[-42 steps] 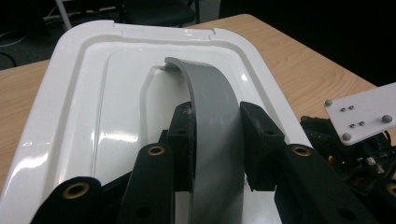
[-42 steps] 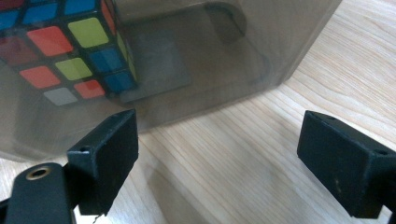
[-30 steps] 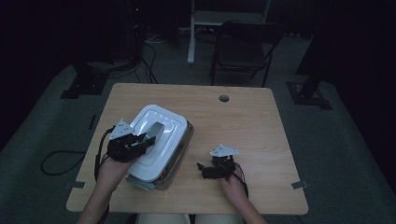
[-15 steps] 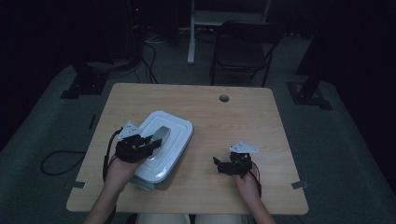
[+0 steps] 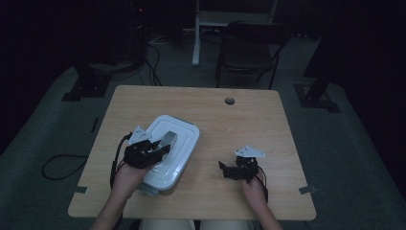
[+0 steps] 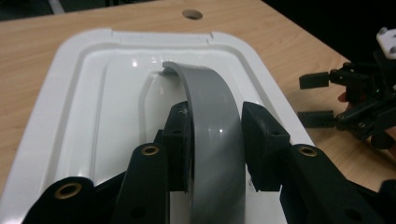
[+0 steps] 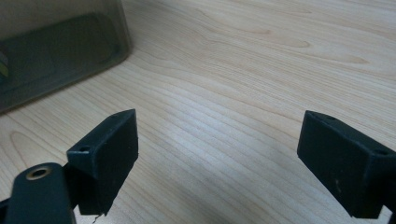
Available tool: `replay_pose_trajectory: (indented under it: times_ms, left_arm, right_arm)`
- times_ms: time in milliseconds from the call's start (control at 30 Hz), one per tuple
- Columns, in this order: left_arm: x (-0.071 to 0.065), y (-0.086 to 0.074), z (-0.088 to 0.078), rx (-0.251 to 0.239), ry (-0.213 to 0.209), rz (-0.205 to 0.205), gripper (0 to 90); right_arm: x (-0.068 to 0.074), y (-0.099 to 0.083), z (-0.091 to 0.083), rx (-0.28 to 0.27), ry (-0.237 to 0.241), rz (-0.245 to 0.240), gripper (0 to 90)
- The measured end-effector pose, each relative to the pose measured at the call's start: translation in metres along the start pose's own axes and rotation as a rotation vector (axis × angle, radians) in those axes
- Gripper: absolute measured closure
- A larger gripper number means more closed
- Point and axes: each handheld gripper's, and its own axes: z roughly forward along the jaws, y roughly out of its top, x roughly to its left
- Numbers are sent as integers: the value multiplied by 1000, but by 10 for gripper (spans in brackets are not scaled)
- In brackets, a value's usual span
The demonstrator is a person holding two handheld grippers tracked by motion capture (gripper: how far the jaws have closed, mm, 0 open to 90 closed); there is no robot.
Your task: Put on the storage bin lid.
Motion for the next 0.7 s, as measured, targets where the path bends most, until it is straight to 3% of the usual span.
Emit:
replay_pose_trajectory:
  times_ms: [100, 300, 333, 433, 467, 633, 700]
  left_arm:
    - [0, -3, 2, 3, 2, -3, 654]
    - [2, -3, -1, -9, -37, -14, 598]
    - [2, -3, -1, -8, -39, -9, 552]
    - [5, -5, -4, -18, -64, 6, 546]
    - [6, -5, -5, -20, -57, 6, 479]
    - [12, -5, -11, -29, -37, -5, 477]
    - [14, -4, -14, -27, -29, -8, 430]
  right_arm:
    - [-1, -1, 1, 4, 1, -1, 125]
    - [-1, -1, 2, 12, 4, -4, 125]
    - [-1, -1, 2, 13, 3, -6, 125]
    - [-1, -1, 2, 13, 2, -5, 125]
    - [-1, -1, 2, 12, 0, -4, 125]
    - [-3, -2, 1, 12, -5, 0, 125]
    - [-4, -2, 1, 13, -6, 4, 125]
